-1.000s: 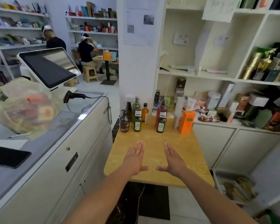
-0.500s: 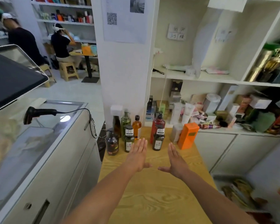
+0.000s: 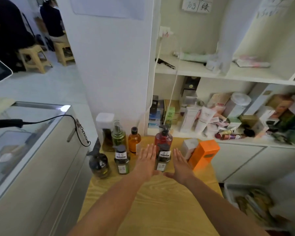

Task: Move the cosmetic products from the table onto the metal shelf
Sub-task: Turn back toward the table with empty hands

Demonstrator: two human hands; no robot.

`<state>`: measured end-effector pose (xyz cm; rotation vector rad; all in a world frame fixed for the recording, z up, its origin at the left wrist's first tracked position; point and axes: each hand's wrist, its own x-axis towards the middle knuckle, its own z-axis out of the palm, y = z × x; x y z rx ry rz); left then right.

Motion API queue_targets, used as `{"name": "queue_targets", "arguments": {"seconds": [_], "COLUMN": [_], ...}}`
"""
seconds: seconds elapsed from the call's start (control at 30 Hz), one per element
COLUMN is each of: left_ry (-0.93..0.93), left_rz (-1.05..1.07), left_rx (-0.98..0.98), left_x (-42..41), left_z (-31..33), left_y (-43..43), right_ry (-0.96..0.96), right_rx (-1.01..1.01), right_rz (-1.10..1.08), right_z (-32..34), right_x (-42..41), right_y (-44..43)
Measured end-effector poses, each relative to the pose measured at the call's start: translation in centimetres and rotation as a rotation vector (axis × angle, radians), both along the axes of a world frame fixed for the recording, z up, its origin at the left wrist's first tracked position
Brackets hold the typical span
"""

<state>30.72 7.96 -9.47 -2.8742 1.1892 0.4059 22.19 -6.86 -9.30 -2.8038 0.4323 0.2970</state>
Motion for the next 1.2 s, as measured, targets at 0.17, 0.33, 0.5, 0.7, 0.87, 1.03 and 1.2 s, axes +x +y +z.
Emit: {"name": "queue_targets", "arguments": {"seconds": [0.17,0.33,0.5,0.7,0.87,1.03,1.2], "left_ry": [0.015,0.054,0.164,0.298,0.333,0.326,0.313], "left_rz": [0.016,0.071,0.159,0.314,0.262,0.151,-0.02], "left_rx": [0.03,0.01,-0.157,-0.375,-0.352,-0.339,-0.343], "left_x": [0.7,1.1,1.5,1.5,0.6,-1.5,-5.5], "left_z": [-2.0,-2.9,-2.2,-1.7,-1.9,-1.7,-0.1], "left_y": [-1.4,-2.0,-2.7,-3.4,-2.8,-1.3,0.2], "right_ry": [0.031,0.005,-0.139,-0.2,-0.211,-0.27,-0.415], "right_rx": [0.001,0.087,0.378,0.61,0.688,0.725,0.762], "right_rz": [0.014,0.018,-0.228,-0.416,-0.445,-0.512,-0.654], "right_z": [-2.0,-3.3,-3.9,-5.0,-5.3,-5.1,-3.1], "right_x": [1.3,2.1,3.2,3.7,2.2,-1.2,-7.0], "right_y": [-1.4,-2.1,-1.3,-1.2,-1.0,0.9,3.9]}}
